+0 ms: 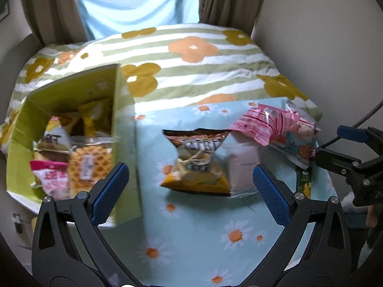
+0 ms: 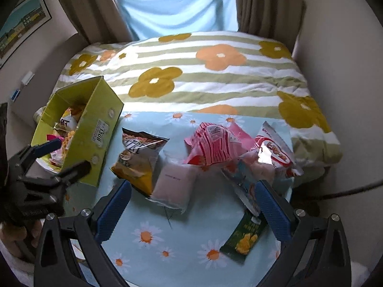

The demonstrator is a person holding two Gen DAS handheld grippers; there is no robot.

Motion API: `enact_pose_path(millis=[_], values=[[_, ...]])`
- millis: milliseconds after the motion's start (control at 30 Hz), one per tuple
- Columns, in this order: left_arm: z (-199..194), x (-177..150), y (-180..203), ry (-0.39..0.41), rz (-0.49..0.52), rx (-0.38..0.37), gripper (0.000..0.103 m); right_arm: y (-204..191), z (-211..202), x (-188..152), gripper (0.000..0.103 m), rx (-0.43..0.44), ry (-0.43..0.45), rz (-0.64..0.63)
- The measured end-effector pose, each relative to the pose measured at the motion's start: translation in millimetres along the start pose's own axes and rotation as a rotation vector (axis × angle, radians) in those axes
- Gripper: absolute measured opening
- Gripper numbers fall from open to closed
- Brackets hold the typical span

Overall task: Organize snacks
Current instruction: 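Move both tools back over the remaining snacks on the table, then grasp the TATRE chip bag with the left gripper while the right grasps the pink striped bag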

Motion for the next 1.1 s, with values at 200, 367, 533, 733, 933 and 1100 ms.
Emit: enact_pose_path(millis=[200, 367, 533, 733, 933, 1100], values=[[33.9, 4.1, 17.2, -0.074, 0.016, 0.034, 0.103, 30.5, 39.4, 6.4, 0.102, 0.120, -0.077, 0.162], [65.7, 5.9, 13.3, -0.138, 0.005, 0.038, 0.103, 38.9, 48.9, 20.5, 0.102, 0.105, -0.039, 0.168], [90.4, 7.6, 8.1, -0.183, 0.014, 0.036, 0.103, 35.8, 58.9, 40.4, 0.102, 0.060, -0.004, 0.089], [119.0, 4.2, 5.2, -0.247, 0.029, 0.013, 0.103, 34.7, 92.1, 59.4, 0.102, 0.018, -0.061, 0.012], [137.4, -0.1, -2.1, -0.285, 0.016, -0.004, 0.102, 32.6, 119.8, 73.8, 0.102, -0.003, -0.132, -0.085], [152.7, -7.9, -4.4, -0.329, 0.004, -0.029, 0.089, 33.7, 141.4, 79.4, 0.102, 0.017, -0.220, -0.134]])
Point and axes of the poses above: each gripper's, at about its wrist camera, not at the fingertips, and z roughly the way its jaws point, y to its right, x to its top, the point moved 4 cm from there along z, roughly the way its jaws point, and after that the axes turned 11 degrees about z, right-handed, at the moved point
